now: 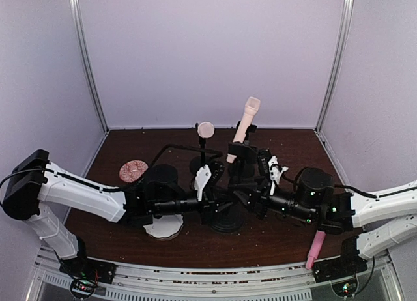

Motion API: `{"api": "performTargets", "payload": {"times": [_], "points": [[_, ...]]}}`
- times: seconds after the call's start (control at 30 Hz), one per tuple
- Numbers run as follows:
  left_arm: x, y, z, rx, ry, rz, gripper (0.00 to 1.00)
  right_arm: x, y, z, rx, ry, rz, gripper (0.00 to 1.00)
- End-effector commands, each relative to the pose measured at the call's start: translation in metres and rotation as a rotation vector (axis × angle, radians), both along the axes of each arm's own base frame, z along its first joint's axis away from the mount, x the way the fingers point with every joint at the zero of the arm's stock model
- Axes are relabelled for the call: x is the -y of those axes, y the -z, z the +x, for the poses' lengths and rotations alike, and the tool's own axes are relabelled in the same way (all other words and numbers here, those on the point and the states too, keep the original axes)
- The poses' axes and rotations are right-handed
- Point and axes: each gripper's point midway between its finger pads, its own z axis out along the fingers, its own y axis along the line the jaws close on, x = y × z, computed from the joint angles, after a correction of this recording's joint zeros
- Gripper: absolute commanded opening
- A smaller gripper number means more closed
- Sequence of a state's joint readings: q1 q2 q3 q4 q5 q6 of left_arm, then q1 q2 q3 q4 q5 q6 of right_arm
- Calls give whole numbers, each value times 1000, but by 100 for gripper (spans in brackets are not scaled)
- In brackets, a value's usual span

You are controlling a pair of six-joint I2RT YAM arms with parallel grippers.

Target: Attach the microphones to the stand

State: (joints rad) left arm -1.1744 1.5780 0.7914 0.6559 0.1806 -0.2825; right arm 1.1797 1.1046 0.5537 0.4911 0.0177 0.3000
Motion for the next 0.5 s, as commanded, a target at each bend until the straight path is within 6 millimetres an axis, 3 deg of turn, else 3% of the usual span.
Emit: {"api": "performTargets", "payload": {"times": [0.0, 0.1, 0.17, 0.27, 0.47], "points": [[-16, -31, 33, 99, -185, -53, 0, 15, -24, 15, 28, 132, 49, 42], [-15, -34, 18, 122, -84, -49, 0, 17, -33, -6, 103, -11, 50, 62], [-13, -40, -3, 121, 76, -85, 0, 16, -34, -23, 136, -133, 52, 69], [-15, -46, -28, 125, 231, -117, 0, 16, -31, -44, 153, -278, 35, 69], [-9, -50, -69, 79, 507, -140, 0, 17, -35, -55, 145, -364, 41, 68]]}}
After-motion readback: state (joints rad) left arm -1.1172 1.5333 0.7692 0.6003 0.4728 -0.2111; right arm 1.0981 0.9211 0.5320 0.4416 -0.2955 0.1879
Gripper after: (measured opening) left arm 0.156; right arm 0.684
